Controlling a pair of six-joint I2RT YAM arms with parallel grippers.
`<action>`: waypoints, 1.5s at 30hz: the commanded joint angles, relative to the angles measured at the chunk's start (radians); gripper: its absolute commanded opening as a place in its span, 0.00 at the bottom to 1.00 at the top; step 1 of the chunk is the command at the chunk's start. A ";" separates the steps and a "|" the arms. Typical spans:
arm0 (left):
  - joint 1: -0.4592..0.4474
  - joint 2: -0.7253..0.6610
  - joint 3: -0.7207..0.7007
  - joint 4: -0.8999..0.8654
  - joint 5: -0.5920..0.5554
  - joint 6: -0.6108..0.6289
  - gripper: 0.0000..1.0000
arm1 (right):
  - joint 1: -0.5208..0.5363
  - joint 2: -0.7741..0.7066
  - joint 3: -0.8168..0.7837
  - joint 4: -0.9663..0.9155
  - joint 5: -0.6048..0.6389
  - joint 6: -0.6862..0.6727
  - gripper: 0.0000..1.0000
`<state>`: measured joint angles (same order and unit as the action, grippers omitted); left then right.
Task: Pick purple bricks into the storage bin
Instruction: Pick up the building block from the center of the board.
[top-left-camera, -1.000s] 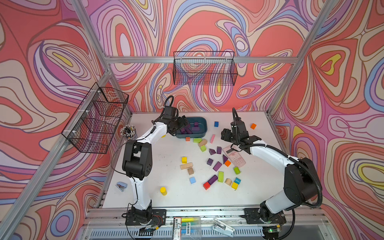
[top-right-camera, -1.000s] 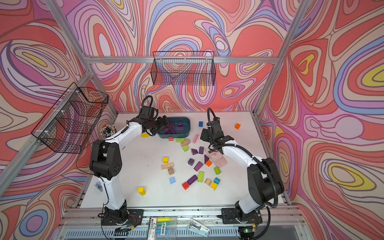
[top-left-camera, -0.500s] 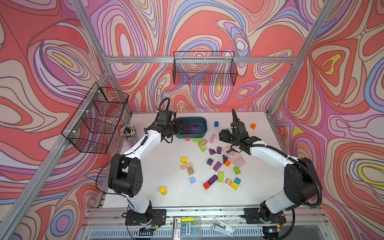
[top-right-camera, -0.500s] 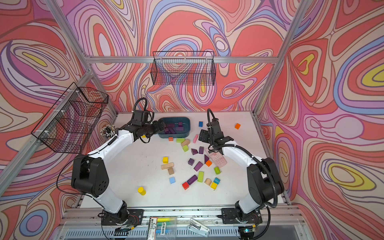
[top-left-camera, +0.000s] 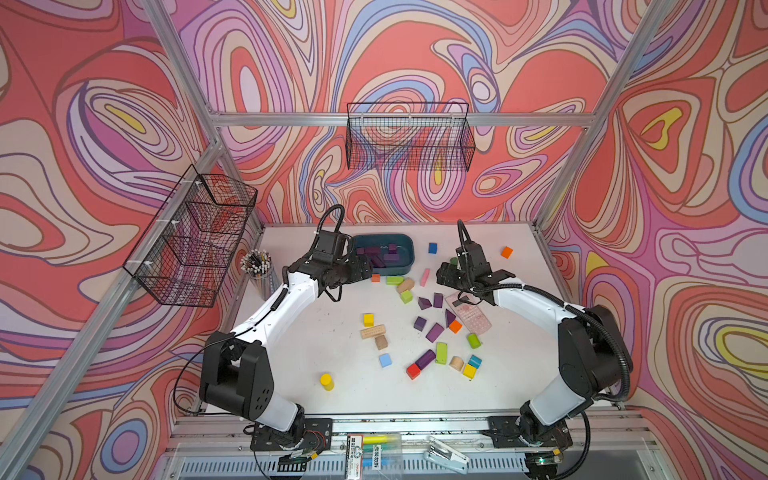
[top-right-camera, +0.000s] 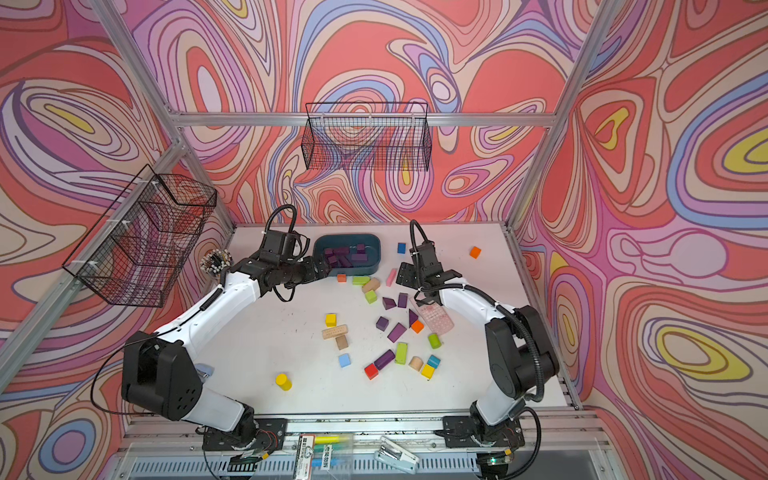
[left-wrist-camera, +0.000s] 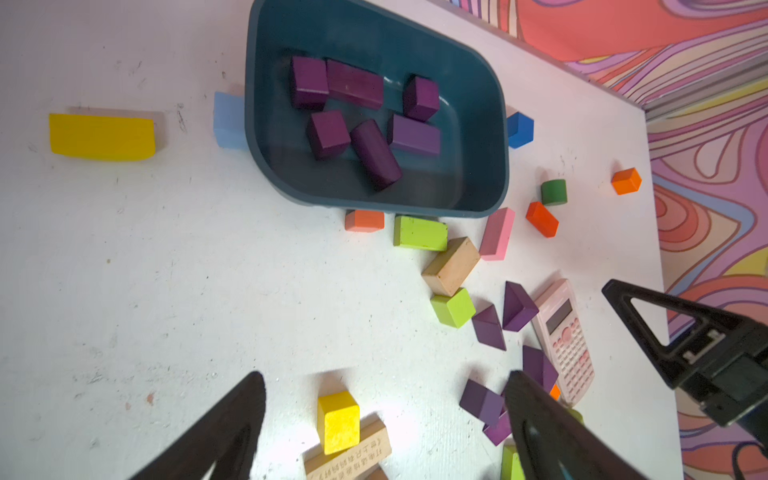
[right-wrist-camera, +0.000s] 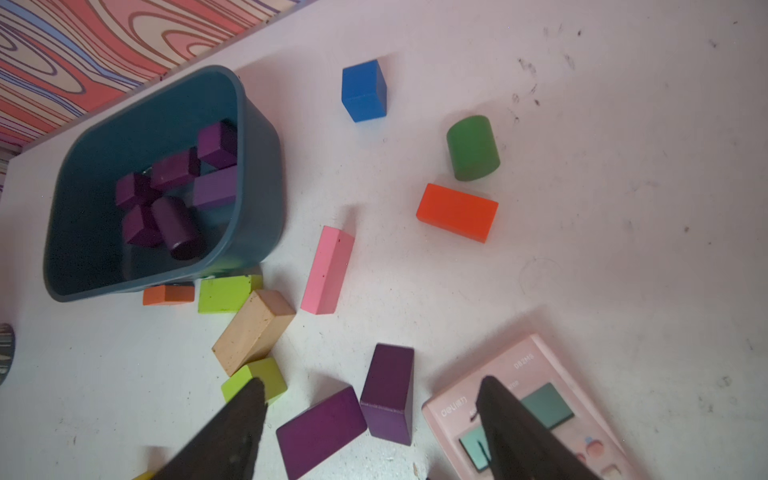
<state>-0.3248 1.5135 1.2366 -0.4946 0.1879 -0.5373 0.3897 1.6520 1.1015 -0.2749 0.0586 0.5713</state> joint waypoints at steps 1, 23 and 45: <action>-0.014 -0.048 -0.017 -0.112 -0.032 0.058 0.92 | 0.018 0.022 0.023 -0.050 0.018 0.027 0.81; -0.024 0.008 0.113 -0.299 -0.132 0.243 0.92 | 0.123 0.144 0.176 -0.274 0.179 0.112 0.68; -0.025 -0.115 0.043 -0.121 0.239 0.415 1.00 | 0.123 0.252 0.315 -0.422 0.127 0.131 0.54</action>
<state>-0.3473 1.4269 1.2835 -0.6590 0.3485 -0.1555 0.5110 1.8763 1.3788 -0.6437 0.1825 0.6971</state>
